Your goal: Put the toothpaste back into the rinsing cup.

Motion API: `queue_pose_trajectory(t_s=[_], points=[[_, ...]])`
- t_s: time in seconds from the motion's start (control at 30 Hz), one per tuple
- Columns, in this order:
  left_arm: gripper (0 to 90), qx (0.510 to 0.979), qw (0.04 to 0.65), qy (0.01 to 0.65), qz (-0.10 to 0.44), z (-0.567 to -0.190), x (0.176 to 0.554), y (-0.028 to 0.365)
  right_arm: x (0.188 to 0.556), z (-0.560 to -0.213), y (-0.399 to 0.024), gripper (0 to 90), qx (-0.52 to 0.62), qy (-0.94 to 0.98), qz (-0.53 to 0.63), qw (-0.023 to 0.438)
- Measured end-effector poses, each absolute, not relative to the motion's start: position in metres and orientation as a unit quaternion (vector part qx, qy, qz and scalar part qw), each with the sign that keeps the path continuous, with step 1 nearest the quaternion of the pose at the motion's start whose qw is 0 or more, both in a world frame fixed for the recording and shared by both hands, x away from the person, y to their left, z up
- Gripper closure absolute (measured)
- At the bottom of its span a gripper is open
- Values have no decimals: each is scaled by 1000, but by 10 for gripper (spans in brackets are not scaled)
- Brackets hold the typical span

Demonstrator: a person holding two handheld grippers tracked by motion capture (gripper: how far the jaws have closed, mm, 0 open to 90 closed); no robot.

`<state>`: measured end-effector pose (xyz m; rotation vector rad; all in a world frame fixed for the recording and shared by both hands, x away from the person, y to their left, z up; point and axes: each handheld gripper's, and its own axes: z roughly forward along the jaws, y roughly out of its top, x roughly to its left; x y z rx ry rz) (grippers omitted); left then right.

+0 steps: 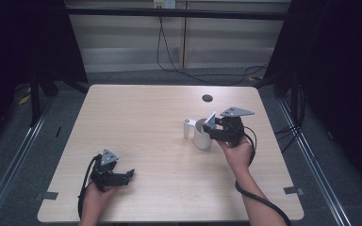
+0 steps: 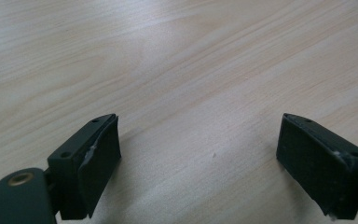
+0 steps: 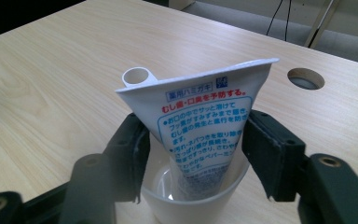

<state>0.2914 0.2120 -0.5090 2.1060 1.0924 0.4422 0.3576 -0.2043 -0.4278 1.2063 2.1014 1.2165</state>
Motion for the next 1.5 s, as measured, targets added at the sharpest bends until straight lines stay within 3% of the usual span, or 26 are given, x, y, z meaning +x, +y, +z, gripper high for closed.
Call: queue_pose_trajectory(t_s=[0.8,1.5], points=[[132,815,356,423,172,-509,291,212,356,-423,-210,149,446,744,448,216],[132,816,356,422,171,-509,291,212,344,-421,-224,146,433,757,442,208]])
